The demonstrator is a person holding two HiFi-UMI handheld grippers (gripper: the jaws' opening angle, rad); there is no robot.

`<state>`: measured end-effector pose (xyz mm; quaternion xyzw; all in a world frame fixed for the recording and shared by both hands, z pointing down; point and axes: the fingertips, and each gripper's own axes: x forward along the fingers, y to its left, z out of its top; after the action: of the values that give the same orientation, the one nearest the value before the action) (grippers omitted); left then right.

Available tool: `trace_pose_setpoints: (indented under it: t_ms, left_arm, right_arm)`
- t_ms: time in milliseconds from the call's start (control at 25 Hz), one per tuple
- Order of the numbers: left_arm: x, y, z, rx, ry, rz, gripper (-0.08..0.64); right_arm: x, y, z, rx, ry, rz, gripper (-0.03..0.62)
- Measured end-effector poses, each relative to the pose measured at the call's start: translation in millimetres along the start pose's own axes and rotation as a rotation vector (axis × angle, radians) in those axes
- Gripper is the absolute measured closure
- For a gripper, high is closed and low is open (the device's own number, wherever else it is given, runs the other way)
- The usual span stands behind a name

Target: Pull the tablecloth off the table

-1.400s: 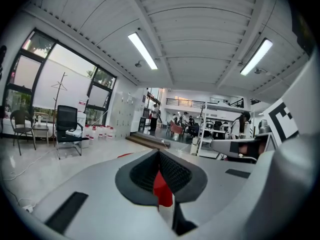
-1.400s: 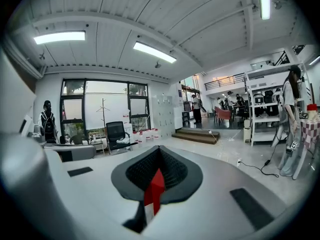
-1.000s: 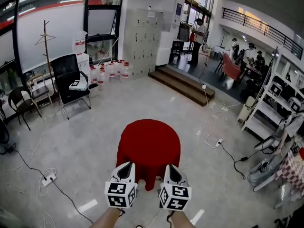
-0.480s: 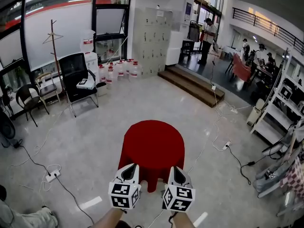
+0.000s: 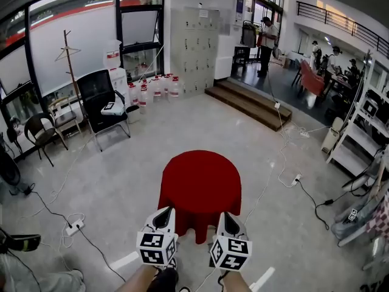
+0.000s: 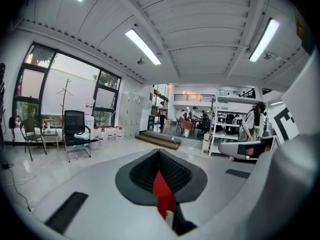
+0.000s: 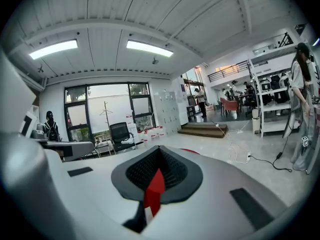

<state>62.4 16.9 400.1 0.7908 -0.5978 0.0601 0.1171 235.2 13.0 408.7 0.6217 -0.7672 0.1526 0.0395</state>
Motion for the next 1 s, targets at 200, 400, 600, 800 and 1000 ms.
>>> trace_pose_setpoints:
  t_ms: [200,400,600,800,1000]
  left_arm:
    - [7,13,-2,-0.043,-0.008,0.004,0.543]
    - [24,19,1,-0.059,-0.017,-0.005,0.543]
    - [47,35,13,-0.059,-0.036,-0.016,0.543]
    - [77,59,17,-0.084,-0.034,-0.021,0.543]
    - [113,83,27,-0.097,-0.042,-0.027,0.543]
  right_arm:
    - [4,1,-2,-0.024,0.011,-0.013,0.568]
    - [12,-4,2,-0.043,0.016,-0.030,0.568]
    - [40,-4,8,-0.049,0.028,-0.045,0.568]
    - [75,8,19,-0.080,0.021,-0.041,0.568]
    - [112,12,32,-0.104,0.017,-0.053,0.568]
